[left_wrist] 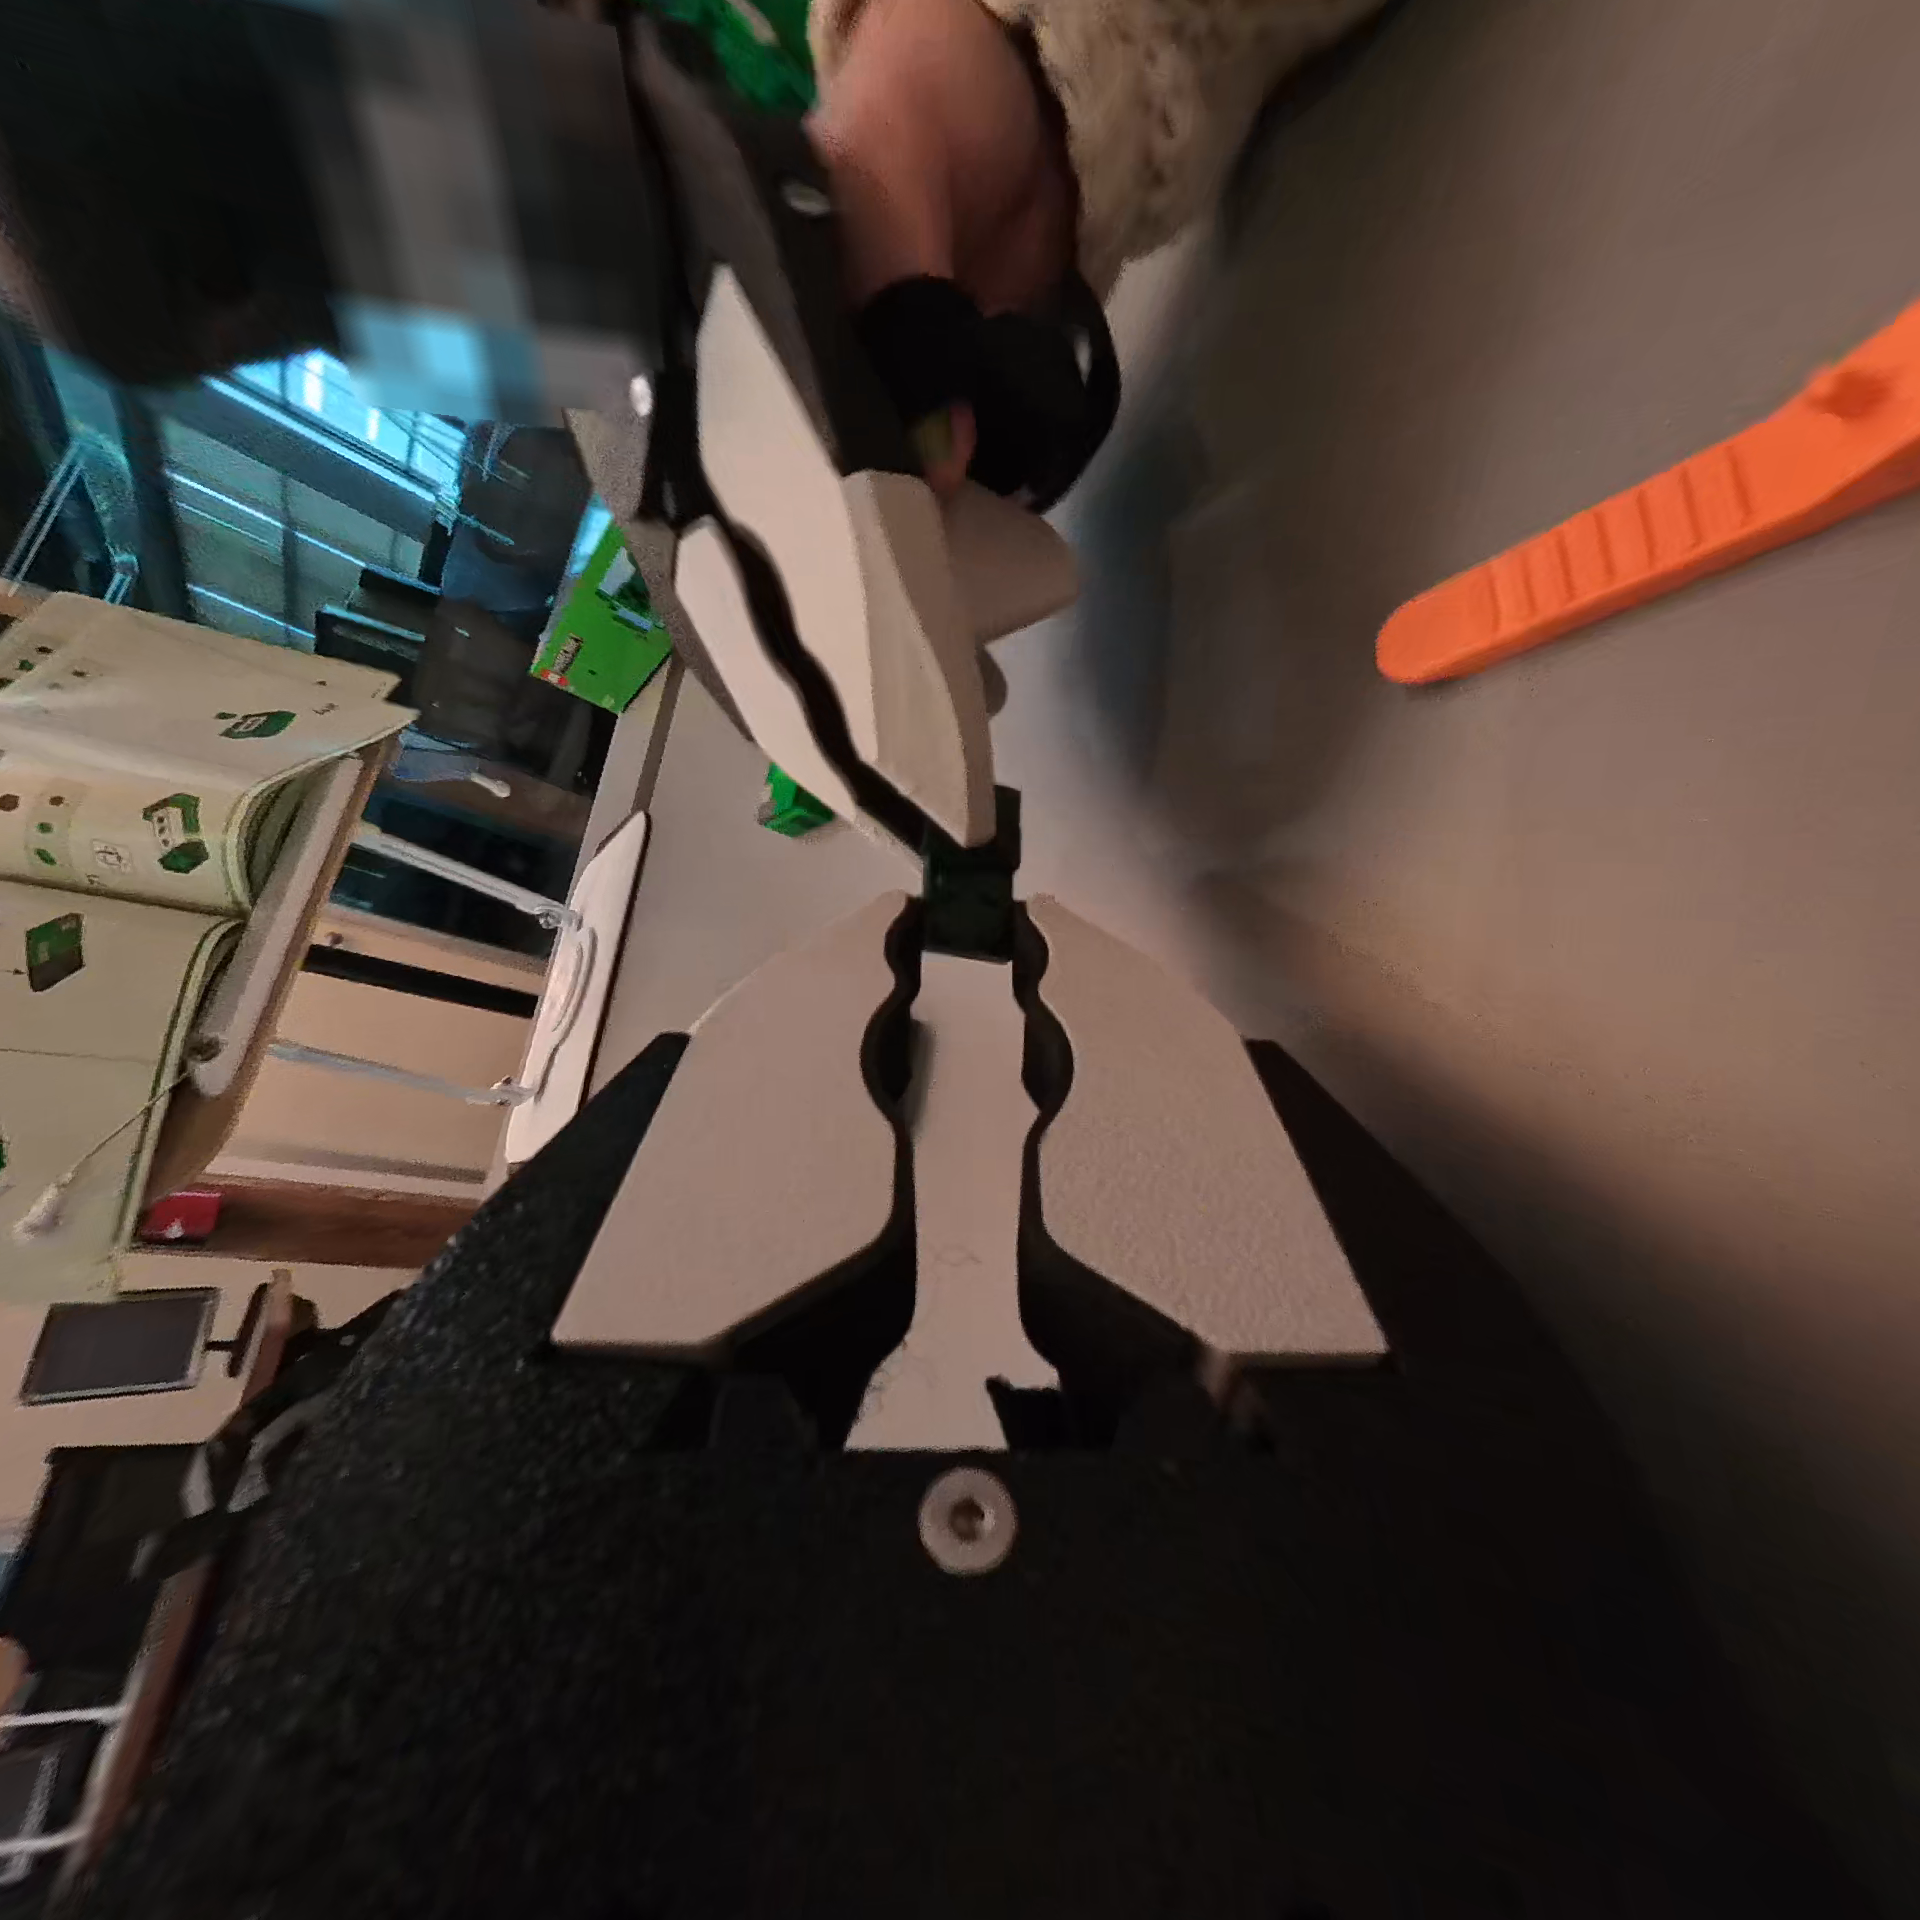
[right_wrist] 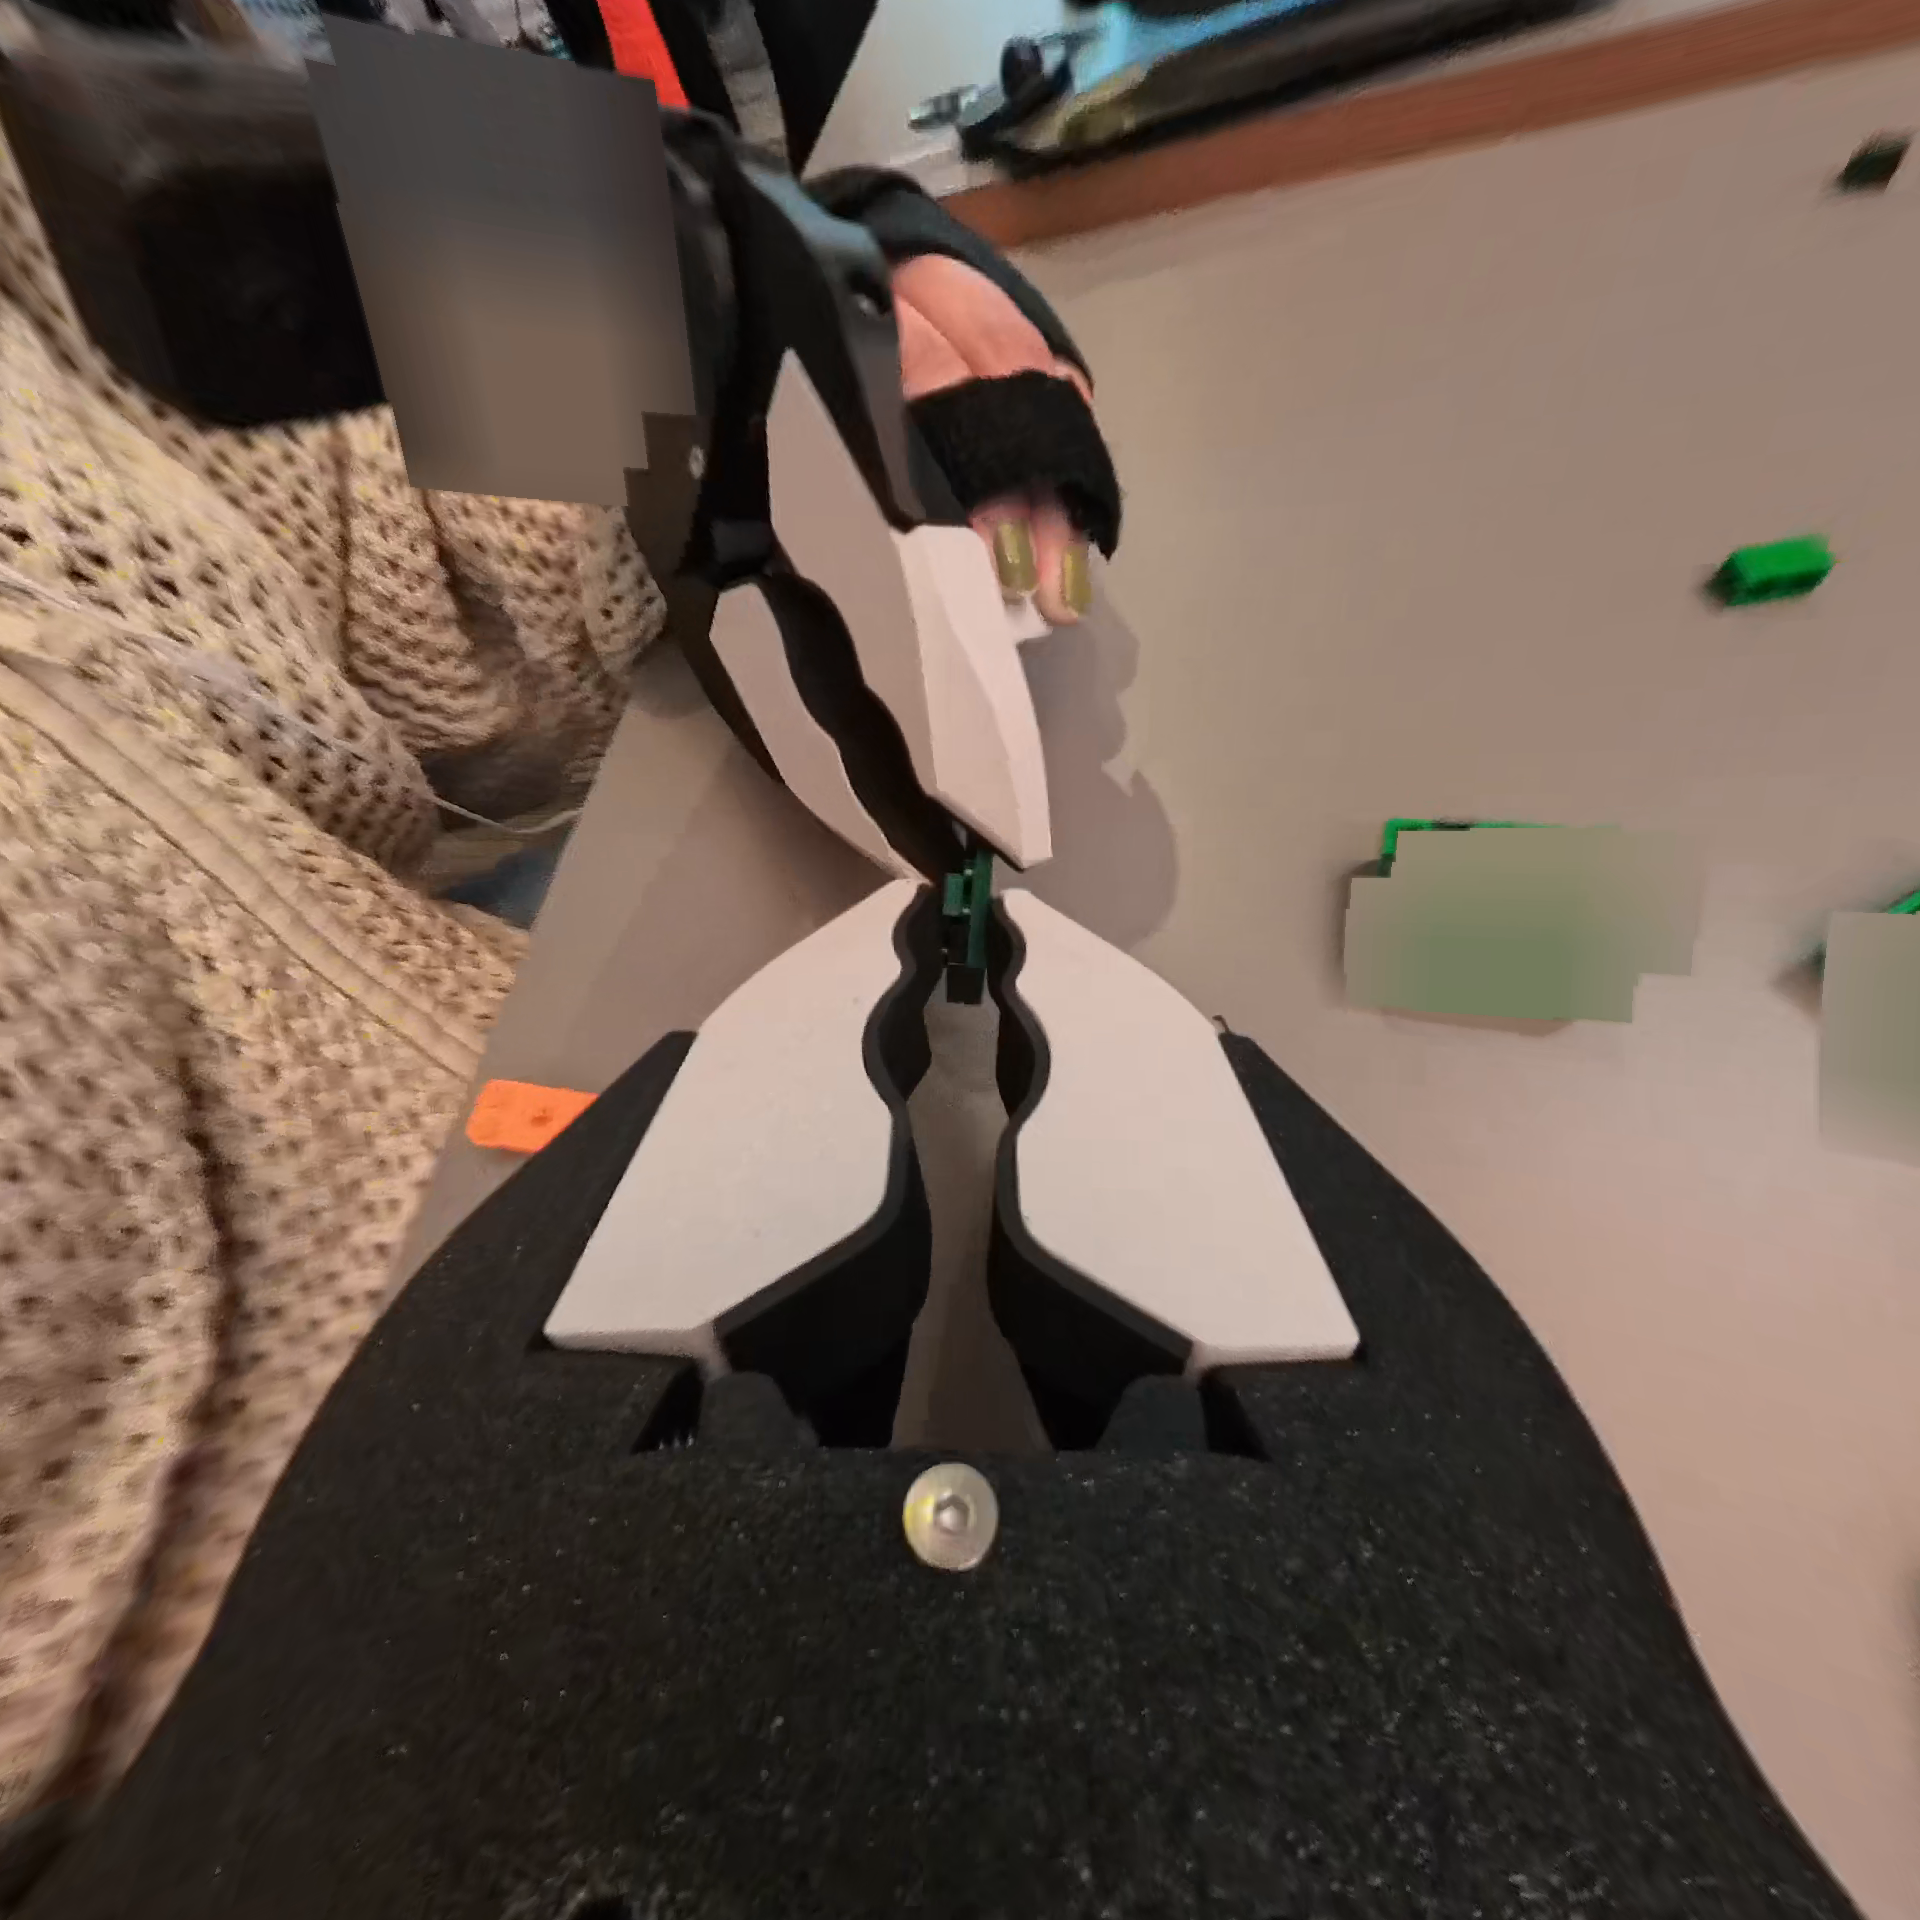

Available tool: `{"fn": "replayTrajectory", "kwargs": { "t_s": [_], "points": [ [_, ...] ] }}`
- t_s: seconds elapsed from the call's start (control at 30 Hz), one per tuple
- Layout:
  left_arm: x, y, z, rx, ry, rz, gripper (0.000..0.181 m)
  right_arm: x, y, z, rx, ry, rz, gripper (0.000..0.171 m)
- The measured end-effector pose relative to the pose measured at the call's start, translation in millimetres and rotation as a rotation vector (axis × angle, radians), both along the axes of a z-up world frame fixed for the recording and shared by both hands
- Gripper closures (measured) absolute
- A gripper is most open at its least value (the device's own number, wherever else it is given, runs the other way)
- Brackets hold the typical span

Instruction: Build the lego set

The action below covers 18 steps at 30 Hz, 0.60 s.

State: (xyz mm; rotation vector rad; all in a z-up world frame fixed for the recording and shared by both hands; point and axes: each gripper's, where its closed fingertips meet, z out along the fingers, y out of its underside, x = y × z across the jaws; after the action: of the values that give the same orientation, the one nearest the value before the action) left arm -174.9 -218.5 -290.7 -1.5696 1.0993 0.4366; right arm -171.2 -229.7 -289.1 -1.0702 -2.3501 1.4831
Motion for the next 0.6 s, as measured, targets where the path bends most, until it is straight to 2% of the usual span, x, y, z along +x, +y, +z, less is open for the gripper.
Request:
{"fn": "replayTrajectory", "kwargs": {
  "t_s": [0.2,0.4,0.6],
  "points": [
    [-2,0,14,0.003,-0.195,-0.007,0.164,-1,3,15,0.233,0.330,0.049,0.163],
    [7,-4,17,-0.018,-0.269,-0.080,0.174,3,2,10,0.358,0.402,0.114,0.163],
    [6,-3,14,-0.026,-0.264,-0.072,0.173,3,1,11,0.424,0.457,0.132,0.163]
  ]
}}
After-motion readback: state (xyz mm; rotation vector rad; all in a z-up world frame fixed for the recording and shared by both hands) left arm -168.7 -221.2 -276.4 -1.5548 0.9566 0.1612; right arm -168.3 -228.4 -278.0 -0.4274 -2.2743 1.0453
